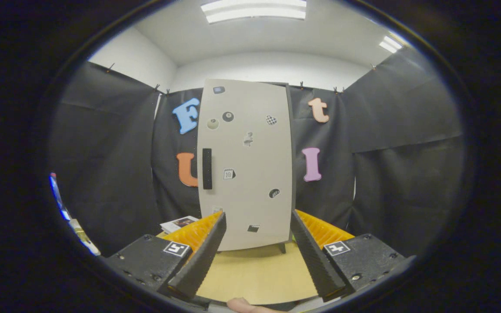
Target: Open the shoe cabinet door, grab the shoes and put them into the shoe cabinet, then close the shoe cabinet door.
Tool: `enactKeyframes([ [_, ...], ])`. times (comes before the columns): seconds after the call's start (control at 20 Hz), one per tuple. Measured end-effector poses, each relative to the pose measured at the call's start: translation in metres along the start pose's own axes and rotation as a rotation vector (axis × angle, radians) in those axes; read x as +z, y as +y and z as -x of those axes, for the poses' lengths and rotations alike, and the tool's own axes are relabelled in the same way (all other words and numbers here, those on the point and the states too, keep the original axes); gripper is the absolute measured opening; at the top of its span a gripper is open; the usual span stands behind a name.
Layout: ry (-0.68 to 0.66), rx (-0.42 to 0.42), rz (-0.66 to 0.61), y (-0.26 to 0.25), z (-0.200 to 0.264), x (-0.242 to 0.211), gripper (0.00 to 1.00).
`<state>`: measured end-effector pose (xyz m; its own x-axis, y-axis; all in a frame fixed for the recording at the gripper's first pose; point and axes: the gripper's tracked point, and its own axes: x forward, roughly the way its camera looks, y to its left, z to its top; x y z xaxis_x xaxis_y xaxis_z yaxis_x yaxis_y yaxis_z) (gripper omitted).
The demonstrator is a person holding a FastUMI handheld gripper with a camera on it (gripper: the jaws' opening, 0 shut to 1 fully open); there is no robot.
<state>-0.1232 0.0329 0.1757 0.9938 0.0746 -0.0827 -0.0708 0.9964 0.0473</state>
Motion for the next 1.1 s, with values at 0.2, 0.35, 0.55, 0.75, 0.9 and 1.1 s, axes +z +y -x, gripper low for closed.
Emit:
enactKeyframes([
  [0.2,-0.076,-0.047,0.015,-0.022,0.017,0.013,0.97],
  [0.35,-0.094,-0.057,0.033,-0.025,0.022,0.013,0.97],
  [0.55,-0.081,-0.038,0.03,-0.019,0.021,0.011,0.97],
  [0.75,-0.095,-0.009,0.033,-0.011,0.024,0.014,0.97],
  [0.9,-0.107,-0.019,0.051,-0.011,0.027,0.016,0.97],
  [1.1,-0.117,-0.021,0.063,-0.007,0.029,0.017,0.97],
])
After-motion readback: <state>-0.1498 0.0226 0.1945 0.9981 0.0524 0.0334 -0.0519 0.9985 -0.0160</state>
